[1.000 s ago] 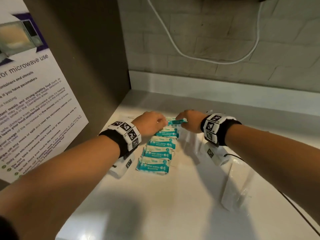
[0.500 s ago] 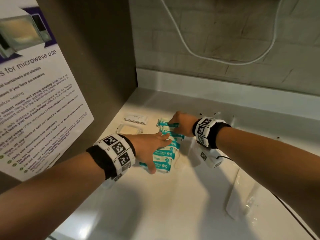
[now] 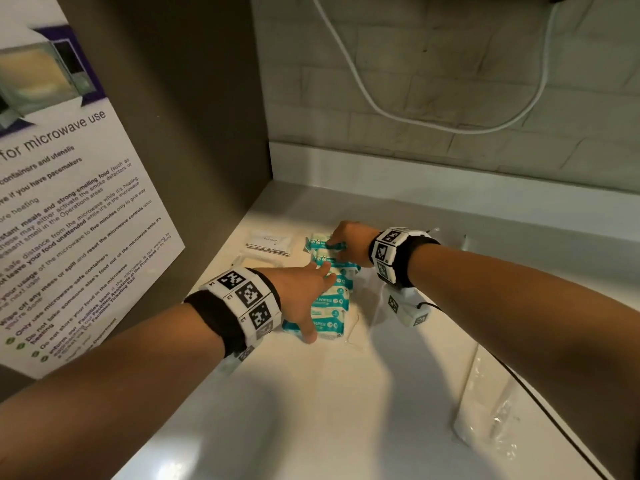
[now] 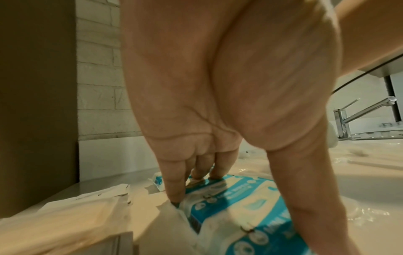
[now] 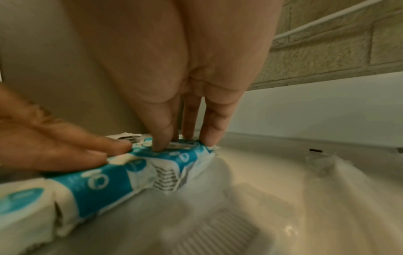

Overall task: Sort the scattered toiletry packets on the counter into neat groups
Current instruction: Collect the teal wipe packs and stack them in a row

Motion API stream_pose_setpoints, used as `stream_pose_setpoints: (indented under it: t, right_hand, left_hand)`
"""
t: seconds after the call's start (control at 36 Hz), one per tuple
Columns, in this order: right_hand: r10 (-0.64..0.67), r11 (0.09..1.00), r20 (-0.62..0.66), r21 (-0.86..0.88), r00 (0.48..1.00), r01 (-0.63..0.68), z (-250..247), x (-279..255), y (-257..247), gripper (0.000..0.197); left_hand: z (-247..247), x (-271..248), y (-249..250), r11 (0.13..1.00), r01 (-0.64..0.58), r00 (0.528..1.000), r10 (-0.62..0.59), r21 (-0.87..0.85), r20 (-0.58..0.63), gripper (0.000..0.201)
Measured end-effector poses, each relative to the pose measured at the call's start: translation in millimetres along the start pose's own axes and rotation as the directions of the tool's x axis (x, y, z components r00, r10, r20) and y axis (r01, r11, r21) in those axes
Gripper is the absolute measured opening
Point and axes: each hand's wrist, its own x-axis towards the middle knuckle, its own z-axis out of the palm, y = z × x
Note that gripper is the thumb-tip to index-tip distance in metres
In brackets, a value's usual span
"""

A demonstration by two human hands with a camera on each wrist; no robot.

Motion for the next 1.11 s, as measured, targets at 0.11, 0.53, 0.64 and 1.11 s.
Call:
stream_pose_setpoints:
  t: [0.11, 0.53, 0.64, 1.11]
  right_hand:
    - [-0.008, 1.0, -0.02, 0.014, 1.0, 0.008, 3.0, 0.2, 4.4, 0.04]
    - [0.044, 0.991, -0.145, 0.131, 0.989, -0.025, 12.3, -15.5, 17.1, 0.041]
    - [-0.005, 0.986, -0.191, 0.16, 0.982, 0.037, 15.9, -25.7, 15.7, 0.033]
    - [-0.208, 0.977, -0.087, -0.066, 0.974, 0.202, 44.7, -23.9, -9.9, 0.024]
  left_hand:
    - [1.0, 2.5, -4.5, 1.0, -0.006, 1.0, 0.006, 0.002, 0.002, 0.114]
    - [-36.3, 11.5, -34.5, 0.869, -0.035, 0.984, -0.055, -0.493, -0.168, 0.06]
    - [-55.5, 28.7, -51.4, 0.878, -0.036, 0.892, -0.187, -0.478, -0.412, 0.031]
    - [-58.3, 85.1, -75.0, 0.955, -0.079, 0.941, -0.024, -0.286, -0.339, 0.03]
